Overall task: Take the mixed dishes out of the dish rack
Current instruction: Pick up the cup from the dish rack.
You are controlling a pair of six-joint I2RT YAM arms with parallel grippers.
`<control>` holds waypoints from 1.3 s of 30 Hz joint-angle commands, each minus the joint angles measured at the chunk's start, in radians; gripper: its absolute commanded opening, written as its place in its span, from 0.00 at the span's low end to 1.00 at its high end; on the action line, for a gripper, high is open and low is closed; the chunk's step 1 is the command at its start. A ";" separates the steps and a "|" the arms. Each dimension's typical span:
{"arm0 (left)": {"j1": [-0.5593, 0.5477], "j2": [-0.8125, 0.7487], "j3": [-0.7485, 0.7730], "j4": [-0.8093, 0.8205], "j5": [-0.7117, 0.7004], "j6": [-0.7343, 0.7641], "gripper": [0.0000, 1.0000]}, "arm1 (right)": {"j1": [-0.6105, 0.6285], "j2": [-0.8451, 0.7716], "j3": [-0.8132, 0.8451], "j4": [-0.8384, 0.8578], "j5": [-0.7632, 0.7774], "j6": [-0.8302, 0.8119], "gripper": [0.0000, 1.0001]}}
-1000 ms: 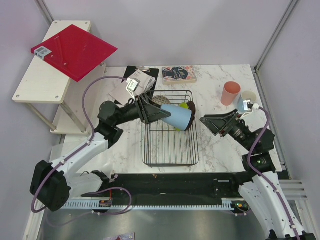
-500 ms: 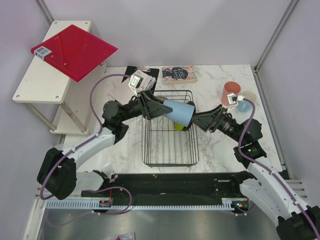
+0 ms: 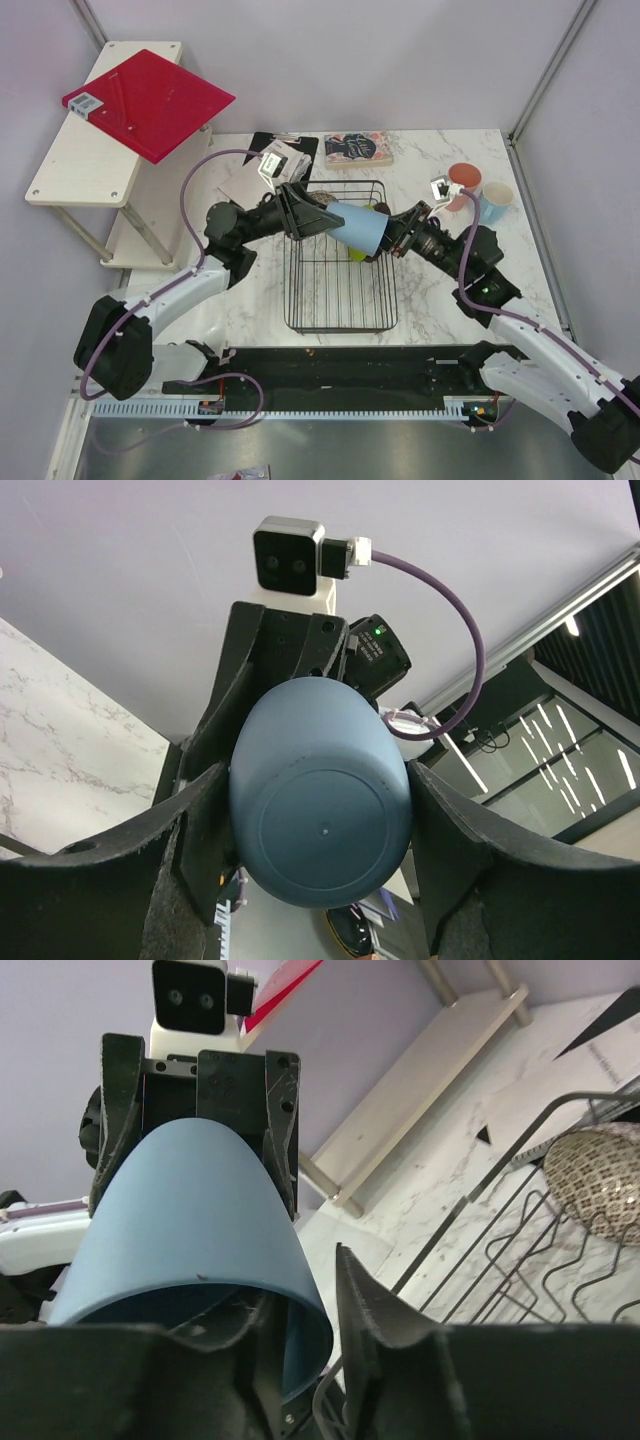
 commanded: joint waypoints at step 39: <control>-0.025 -0.305 0.109 -1.403 -0.681 0.611 0.99 | -0.523 0.359 0.372 -1.107 0.664 -0.086 0.00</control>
